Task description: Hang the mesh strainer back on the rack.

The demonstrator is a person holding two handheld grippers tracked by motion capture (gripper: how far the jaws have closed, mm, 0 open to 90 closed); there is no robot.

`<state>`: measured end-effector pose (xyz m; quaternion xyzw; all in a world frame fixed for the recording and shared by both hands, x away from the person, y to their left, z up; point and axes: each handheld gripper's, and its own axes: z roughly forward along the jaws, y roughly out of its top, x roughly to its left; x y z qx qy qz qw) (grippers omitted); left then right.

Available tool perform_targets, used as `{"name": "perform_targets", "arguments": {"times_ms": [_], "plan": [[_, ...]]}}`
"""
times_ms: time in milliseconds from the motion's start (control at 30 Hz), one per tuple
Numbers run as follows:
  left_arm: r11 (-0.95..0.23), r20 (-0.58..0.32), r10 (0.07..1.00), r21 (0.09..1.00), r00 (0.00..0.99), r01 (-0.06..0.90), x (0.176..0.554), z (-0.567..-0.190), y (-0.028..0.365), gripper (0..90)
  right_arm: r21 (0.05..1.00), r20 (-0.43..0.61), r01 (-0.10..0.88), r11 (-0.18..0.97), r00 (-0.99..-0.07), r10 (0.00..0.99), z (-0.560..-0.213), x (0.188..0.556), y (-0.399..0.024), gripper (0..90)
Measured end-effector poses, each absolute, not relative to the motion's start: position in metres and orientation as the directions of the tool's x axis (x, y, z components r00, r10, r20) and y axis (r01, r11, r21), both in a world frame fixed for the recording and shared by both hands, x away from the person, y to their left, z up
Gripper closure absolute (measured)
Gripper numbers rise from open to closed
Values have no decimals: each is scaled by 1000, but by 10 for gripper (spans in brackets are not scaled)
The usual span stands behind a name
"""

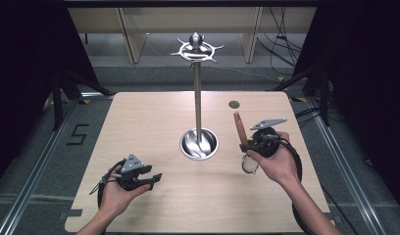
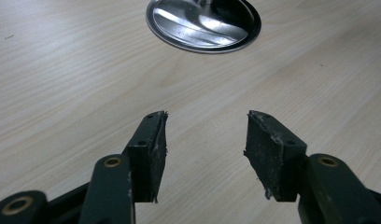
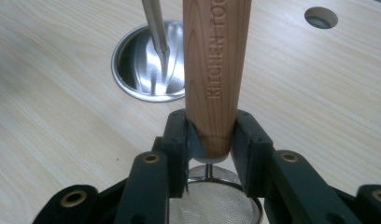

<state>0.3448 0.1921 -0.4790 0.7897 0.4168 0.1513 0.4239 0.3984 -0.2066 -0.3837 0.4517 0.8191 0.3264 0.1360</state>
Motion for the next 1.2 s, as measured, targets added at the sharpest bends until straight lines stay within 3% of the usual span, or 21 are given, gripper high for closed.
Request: {"name": "perform_targets", "arguments": {"times_ms": [33,133,267,300,1200], "plan": [[-328,-92,782,781,617,532,346,-478,195,473,679,35,612,405,-579,815,-384,400,-209,693],[-316,-92,787,789,610,527,346,-479,194,472,675,35,612,411,-583,811,-382,398,-208,693],[-314,-96,787,789,610,529,346,-479,194,471,729,49,579,364,-575,816,-382,395,-203,693],[-319,-89,786,789,612,525,346,-479,195,471,711,18,570,412,-601,799,-379,396,-207,693],[-318,-92,789,785,607,532,346,-479,195,465,798,32,503,331,-585,811,-358,388,-210,693]]}}
